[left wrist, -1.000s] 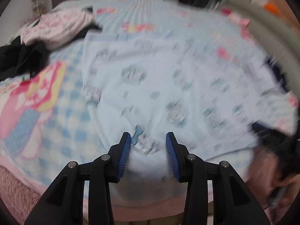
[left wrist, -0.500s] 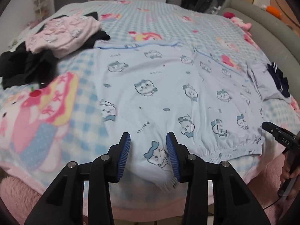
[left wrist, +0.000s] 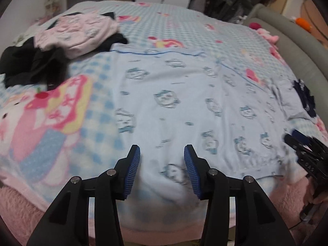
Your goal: Fold clothes
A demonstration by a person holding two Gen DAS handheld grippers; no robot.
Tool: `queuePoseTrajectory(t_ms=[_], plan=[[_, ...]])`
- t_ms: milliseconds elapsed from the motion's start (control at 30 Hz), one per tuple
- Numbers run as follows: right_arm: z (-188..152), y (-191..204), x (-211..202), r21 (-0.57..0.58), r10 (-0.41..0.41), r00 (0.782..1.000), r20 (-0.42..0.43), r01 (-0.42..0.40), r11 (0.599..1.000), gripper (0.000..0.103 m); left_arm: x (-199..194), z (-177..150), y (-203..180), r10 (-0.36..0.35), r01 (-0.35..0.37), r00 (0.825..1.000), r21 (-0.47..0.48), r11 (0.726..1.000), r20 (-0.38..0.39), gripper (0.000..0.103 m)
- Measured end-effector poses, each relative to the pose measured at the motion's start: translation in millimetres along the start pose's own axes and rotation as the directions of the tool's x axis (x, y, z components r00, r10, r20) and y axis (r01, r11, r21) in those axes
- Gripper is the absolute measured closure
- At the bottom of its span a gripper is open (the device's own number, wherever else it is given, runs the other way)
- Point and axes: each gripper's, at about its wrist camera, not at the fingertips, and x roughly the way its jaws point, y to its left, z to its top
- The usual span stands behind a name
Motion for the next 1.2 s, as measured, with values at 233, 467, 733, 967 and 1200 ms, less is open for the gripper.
queuePoseTrajectory(t_ms=[233,467,733,967,1200], plan=[[7,82,53,-0.093,0.117,0.983,-0.141,-0.131,0.987,0.06,26,-13,-12,0.047,-0.039,0.994,0.088,0.995,-0.094,0.056],[-10,36,49,0.042,0.084,0.979,-0.186,-0.077,0.996,0.061,14,-4,1,-0.045,0.045,0.997,-0.001,0.999,-0.063,0.058],[5,39,44,0.063,0.087,0.987,-0.135,-0.079,0.995,0.06,45,21,-64,-0.036,0.052,0.995,0.183,0.982,-0.093,0.058],[-10,14,44,0.097,0.061,0.984,-0.165,-0.045,0.994,0.061,60,4,-53,0.004,0.019,0.99,0.169,0.985,-0.138,0.056],[-5,10,33,0.158,0.14,0.985,-0.103,-0.122,0.98,0.06,44,5,-57,-0.11,0.118,0.992,0.146,0.982,-0.067,0.057]])
